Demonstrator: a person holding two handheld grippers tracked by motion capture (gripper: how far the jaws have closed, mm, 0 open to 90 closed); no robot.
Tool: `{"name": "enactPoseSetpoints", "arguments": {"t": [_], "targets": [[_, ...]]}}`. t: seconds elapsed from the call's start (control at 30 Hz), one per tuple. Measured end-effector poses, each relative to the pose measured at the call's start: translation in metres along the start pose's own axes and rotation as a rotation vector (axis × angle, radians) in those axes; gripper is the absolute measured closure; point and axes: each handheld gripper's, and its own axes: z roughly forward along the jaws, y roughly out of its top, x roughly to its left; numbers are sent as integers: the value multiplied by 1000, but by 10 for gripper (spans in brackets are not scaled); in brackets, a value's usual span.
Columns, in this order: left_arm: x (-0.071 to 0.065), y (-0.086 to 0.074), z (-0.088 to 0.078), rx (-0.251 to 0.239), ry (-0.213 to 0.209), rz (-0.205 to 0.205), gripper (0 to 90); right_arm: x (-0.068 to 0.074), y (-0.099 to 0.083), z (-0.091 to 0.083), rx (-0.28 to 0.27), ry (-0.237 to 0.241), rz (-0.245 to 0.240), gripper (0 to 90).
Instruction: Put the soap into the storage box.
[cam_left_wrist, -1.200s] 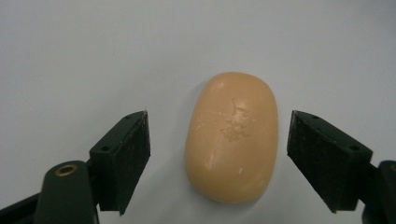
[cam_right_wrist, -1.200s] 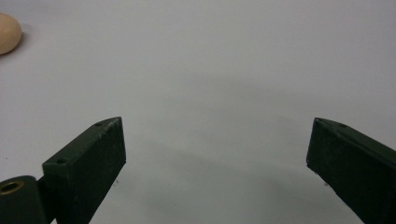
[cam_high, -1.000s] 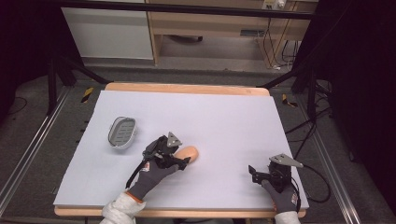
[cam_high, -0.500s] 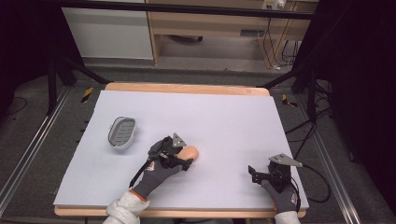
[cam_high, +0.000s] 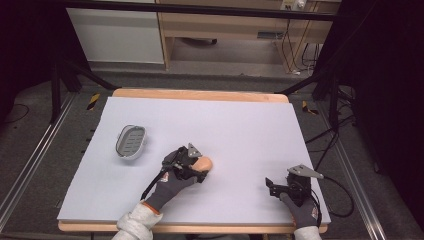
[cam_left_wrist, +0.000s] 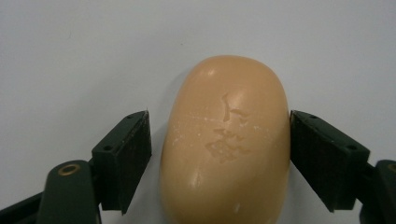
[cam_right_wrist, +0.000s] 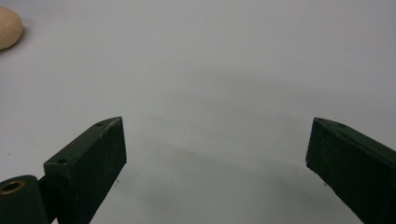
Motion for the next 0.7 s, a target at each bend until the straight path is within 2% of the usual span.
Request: {"name": "enactPoseSetpoints", "arguments": {"t": [0.5,0.7], "targets": [[-2,1,3,12,-20,7,305,0,0,1,4,-6,-5,53],[-2,1,2,10,-20,9,311,0,0,1,7,-6,-5,53]]}}
